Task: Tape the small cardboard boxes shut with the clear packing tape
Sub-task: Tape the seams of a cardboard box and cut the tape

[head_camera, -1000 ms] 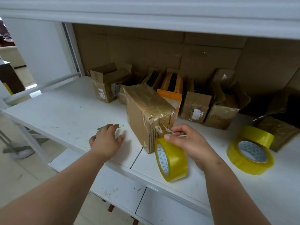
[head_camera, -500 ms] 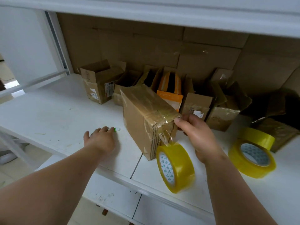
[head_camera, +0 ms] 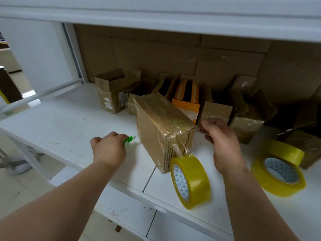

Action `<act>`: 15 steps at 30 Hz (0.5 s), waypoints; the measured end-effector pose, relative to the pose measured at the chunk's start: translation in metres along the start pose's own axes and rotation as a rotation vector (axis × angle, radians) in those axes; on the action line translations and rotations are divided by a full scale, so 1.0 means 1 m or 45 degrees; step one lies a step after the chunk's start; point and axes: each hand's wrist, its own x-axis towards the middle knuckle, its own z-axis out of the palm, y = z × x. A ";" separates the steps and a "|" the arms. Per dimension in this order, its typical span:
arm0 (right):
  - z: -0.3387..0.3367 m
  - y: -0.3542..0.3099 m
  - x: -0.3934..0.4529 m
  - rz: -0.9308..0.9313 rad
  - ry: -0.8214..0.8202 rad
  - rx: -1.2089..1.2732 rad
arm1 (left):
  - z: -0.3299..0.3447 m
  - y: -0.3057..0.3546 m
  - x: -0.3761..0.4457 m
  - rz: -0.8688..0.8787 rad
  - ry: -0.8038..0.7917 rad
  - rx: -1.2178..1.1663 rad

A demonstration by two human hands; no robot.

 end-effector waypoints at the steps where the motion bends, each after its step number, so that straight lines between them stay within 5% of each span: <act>1: 0.000 -0.002 0.001 -0.037 0.038 0.013 | -0.006 0.003 -0.005 0.001 0.061 -0.023; 7: -0.003 -0.021 0.000 -0.350 0.072 -0.174 | -0.065 0.038 -0.050 -0.153 0.362 -0.361; 15: -0.004 -0.043 -0.030 -0.896 -0.662 -0.828 | -0.113 0.110 -0.108 0.163 0.409 -0.416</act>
